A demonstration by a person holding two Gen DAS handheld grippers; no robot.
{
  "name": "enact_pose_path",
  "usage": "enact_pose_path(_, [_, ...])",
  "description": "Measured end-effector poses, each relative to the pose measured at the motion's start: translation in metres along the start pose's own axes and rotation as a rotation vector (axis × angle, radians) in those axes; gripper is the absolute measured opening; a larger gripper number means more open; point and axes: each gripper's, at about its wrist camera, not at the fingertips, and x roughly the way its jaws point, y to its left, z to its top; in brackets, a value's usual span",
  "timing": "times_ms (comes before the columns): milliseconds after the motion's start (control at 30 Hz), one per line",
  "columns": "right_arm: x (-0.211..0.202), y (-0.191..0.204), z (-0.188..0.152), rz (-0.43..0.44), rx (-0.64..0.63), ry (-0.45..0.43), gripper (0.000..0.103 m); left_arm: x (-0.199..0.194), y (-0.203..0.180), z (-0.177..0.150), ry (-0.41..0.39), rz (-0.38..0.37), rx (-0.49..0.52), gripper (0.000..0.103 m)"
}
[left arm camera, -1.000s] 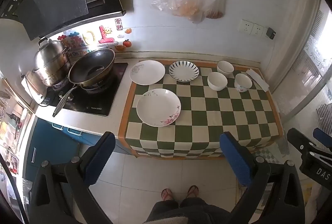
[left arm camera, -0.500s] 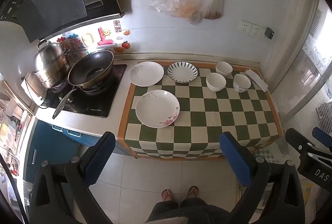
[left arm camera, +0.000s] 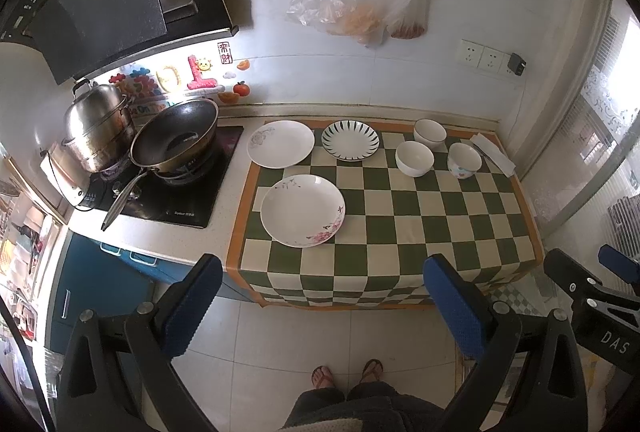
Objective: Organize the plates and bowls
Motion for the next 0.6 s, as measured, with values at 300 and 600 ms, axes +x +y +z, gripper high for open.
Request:
enact_pose_path(300, [-0.0005,0.0003,-0.0011,0.002,0.0,0.003,0.103,-0.0085,-0.0082,-0.0011,0.001,-0.002,0.001,0.103])
enact_pose_path(600, [-0.004,0.0014,0.0004,0.002,-0.002,-0.002,0.103,-0.0086,-0.0079,-0.0016,-0.001,-0.003,0.0,0.103])
